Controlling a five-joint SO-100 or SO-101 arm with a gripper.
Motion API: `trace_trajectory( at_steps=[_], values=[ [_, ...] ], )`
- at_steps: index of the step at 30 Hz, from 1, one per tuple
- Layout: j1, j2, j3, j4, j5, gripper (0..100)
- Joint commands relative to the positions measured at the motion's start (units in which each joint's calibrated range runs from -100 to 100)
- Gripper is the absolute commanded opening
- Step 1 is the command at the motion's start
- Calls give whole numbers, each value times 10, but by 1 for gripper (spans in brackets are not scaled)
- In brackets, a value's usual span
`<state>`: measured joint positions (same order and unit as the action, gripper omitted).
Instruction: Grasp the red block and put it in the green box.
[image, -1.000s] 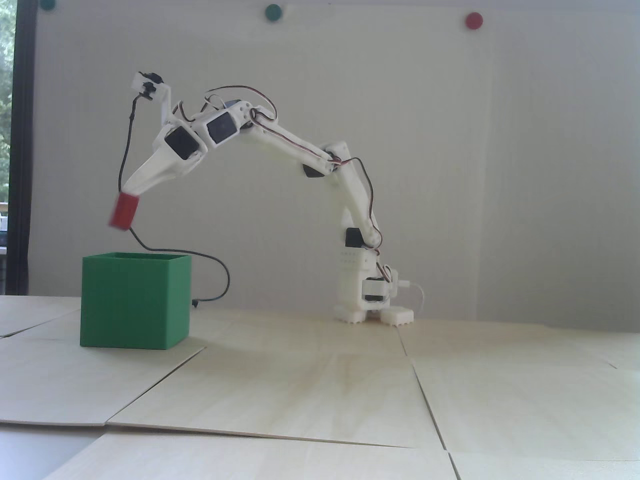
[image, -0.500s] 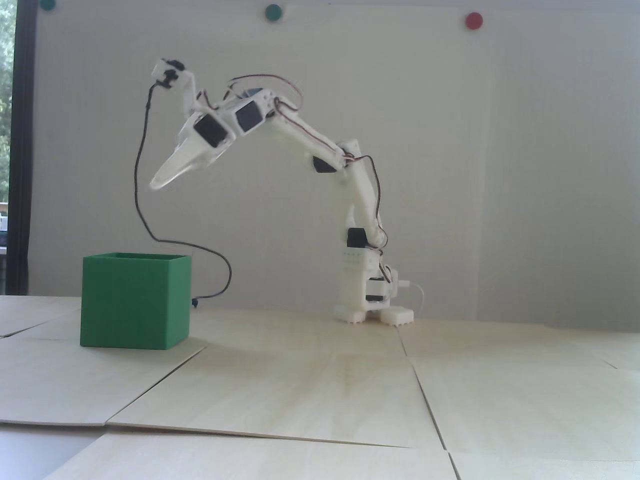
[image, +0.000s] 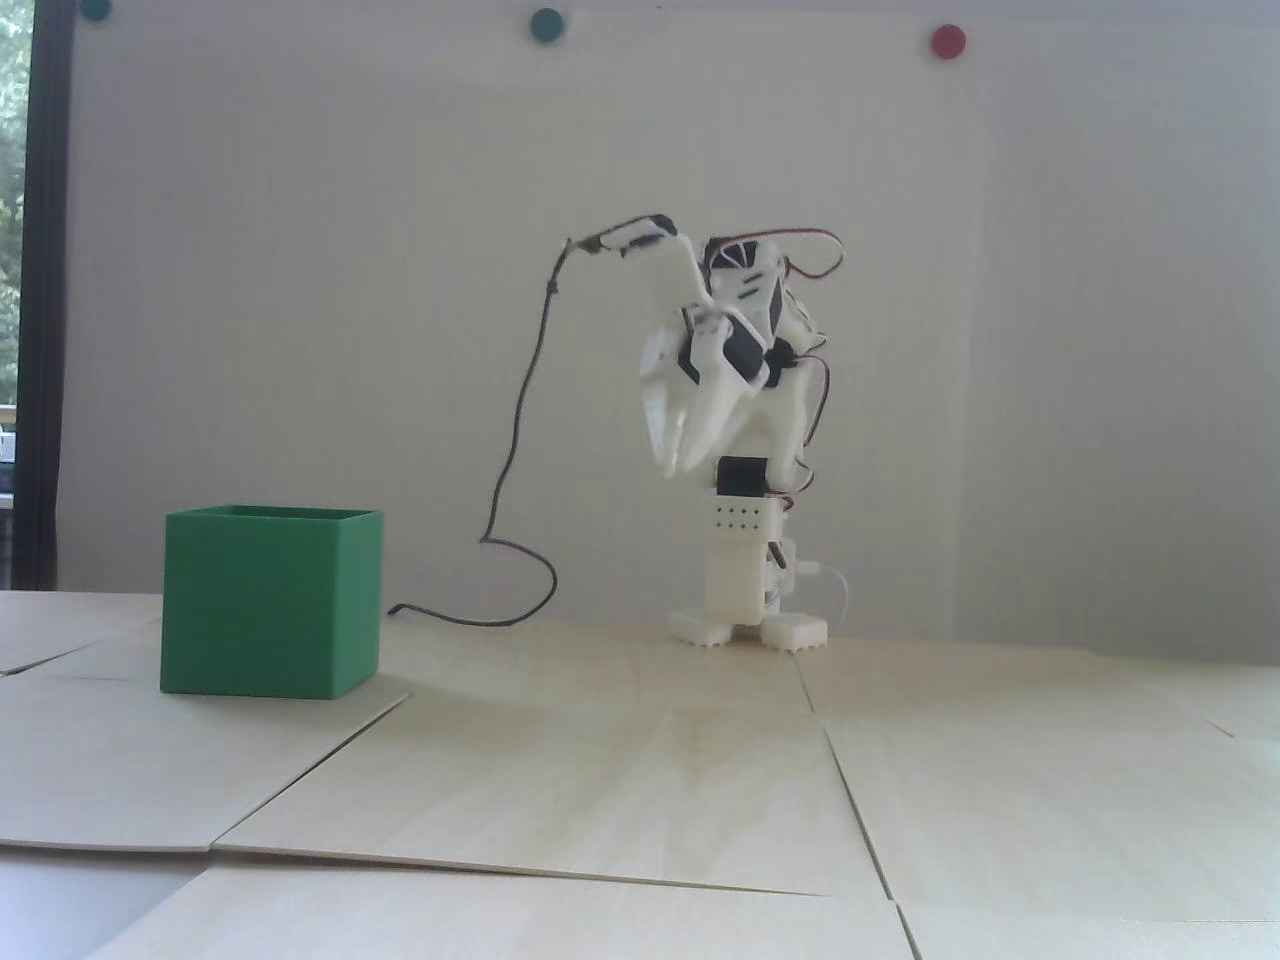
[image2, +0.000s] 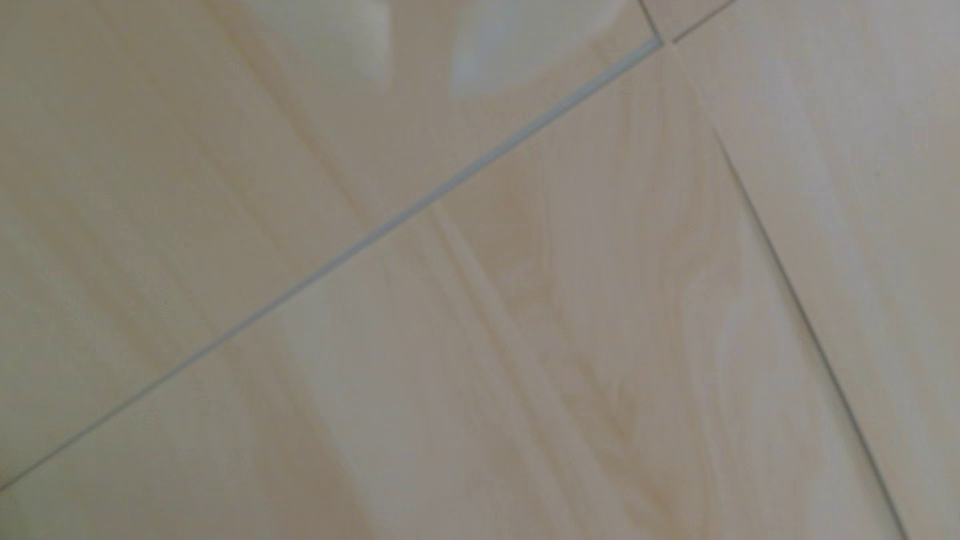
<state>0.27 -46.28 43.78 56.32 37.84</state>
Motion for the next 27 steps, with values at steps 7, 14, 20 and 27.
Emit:
trace_trajectory(
  at_steps=[7,14,20,27],
  values=[
    [-79,-279,370,-47,1,2],
    [-81,-374,486,-47,1,2],
    [-81,-427,544,-28,25,2],
    [-87,-440,544,8,29,2]
  ],
)
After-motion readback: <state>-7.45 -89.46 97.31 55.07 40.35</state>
